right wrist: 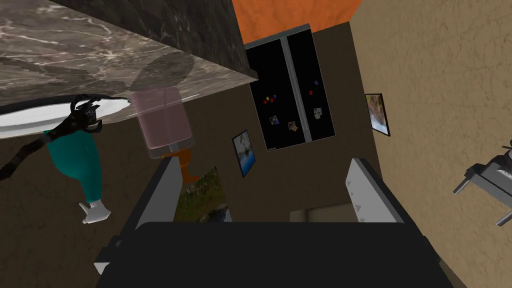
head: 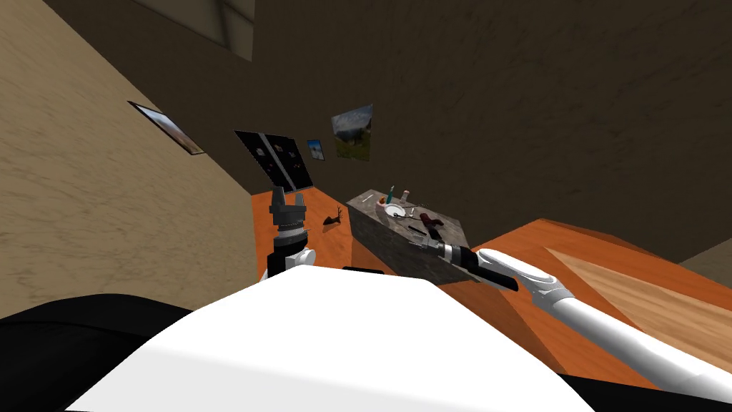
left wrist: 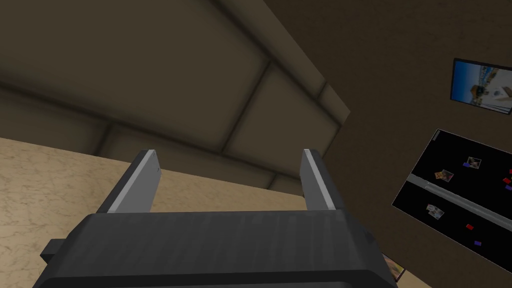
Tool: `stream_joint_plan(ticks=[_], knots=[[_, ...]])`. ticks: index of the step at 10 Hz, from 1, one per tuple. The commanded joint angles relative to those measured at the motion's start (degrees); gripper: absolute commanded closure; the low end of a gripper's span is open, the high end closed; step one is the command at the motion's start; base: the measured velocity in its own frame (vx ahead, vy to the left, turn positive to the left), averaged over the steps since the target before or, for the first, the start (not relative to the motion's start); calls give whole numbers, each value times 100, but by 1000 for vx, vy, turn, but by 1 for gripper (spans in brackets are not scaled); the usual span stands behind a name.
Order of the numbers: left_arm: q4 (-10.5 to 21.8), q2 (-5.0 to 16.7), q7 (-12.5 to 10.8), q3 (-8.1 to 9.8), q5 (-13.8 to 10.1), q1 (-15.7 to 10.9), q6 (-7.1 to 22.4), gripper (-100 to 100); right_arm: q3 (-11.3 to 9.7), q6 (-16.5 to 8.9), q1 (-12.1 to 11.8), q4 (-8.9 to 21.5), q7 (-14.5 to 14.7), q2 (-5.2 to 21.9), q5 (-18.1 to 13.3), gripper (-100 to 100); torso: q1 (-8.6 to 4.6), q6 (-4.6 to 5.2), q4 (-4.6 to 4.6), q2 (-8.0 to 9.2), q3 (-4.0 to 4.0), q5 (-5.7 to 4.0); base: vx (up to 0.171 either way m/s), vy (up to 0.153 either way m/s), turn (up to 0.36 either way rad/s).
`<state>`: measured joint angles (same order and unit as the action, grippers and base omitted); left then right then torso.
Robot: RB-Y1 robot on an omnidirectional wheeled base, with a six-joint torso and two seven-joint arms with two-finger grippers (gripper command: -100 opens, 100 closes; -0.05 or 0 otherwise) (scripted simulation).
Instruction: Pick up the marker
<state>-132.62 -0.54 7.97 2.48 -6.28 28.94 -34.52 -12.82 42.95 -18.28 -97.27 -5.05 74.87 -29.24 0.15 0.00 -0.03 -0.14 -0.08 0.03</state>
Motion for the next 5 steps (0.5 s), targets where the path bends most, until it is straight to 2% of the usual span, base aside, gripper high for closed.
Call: stream_joint_plan(ticks=[1, 2, 3, 5], knots=[[0, 0, 0, 0, 0, 0, 0, 0, -59, 2, 21, 110, 9, 238, -58, -100, 0, 0, 0, 0, 0, 0, 37, 29, 88], [0, 0, 0, 0, 0, 0, 0, 0, -162, -7, 8, 325, 54, 417, -160, -100, -2, 2, 0, 1, 0, -1, 47, 34, 161], [0, 0, 0, 0, 0, 0, 0, 0, -162, -7, 8, 325, 54, 525, -160, -100, -1, -2, -1, -4, -2, 0, 41, 30, 96], [0, 0, 0, 0, 0, 0, 0, 0, -378, -42, -47, 675, 157, 953, -344, -100, 3, -2, -1, -7, -4, 1, 68, 49, 236]])
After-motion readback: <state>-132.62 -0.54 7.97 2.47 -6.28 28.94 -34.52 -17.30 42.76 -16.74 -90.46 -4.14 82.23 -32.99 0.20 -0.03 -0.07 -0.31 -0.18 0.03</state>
